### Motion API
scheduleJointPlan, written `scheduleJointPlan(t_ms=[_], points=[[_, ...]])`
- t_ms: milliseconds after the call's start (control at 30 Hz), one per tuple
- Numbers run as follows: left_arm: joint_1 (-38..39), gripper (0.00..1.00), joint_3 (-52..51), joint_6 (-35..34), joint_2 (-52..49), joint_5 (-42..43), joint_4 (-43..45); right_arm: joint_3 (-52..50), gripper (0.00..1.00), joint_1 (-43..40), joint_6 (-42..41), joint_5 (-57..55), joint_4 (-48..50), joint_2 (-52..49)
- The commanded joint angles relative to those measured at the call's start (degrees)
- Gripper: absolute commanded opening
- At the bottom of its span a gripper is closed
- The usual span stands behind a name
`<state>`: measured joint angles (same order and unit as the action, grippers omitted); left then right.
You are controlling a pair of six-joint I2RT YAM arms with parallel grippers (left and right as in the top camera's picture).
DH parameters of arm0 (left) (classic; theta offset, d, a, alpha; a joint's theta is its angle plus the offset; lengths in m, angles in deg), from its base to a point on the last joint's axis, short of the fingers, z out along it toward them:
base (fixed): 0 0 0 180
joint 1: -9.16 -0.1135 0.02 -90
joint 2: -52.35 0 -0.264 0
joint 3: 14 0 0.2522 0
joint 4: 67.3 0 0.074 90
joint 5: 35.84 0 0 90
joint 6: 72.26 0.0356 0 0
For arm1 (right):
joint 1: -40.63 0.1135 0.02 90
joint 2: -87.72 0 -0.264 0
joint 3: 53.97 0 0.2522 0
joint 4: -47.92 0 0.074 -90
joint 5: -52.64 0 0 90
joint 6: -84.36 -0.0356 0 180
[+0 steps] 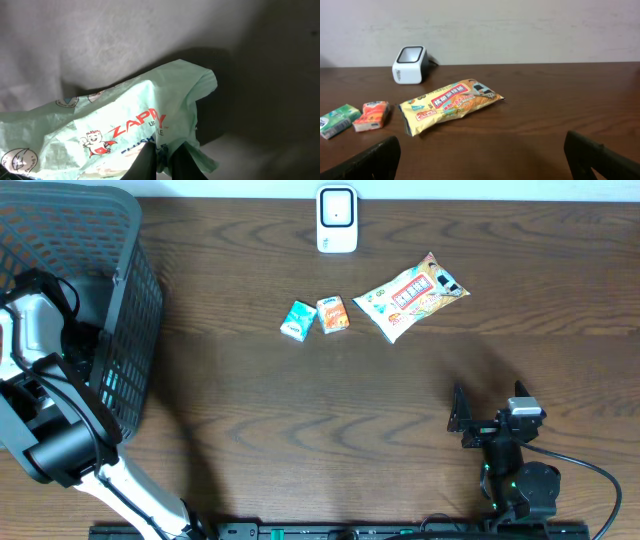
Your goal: Scan the item barcode
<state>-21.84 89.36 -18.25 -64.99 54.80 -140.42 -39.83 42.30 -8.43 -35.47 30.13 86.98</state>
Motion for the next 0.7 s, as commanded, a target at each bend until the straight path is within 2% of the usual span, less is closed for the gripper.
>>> scheduleJointPlan(t_ms=[0, 100, 367, 600, 633, 667], points=[[-0.2, 0.07, -0.2, 1.3, 2.1, 0.5, -1.0, -0.1, 0.99, -0.6, -0.5, 0.0, -0.2, 0.1], [-0.2, 0.08, 1.0, 3.7, 6.4, 3.1, -1.0, -0.1, 0.99, -0.6, -0.5, 0.0, -0.2, 0.1], [-0.2, 0.07, 1.6, 3.8, 21.9, 3.0, 2.7, -0.1, 0.99, -0.6, -0.5, 0.0, -0.2, 0.1], [-0.2, 0.08, 1.6, 3.8, 28.2, 2.9, 3.1, -0.1, 0.99, -0.6, -0.5, 0.0, -0.2, 0.1], [-0.2, 0.22, 1.5, 3.8, 28.2, 2.7, 3.1, -0.1, 0.99, -0.6, -0.5, 0.0, -0.2, 0.1], [-0.2, 0.43, 1.3, 4.1, 28.0, 2.7, 3.1, -0.1, 0.99, -0.6, -0.5, 0.0, -0.2, 0.1]])
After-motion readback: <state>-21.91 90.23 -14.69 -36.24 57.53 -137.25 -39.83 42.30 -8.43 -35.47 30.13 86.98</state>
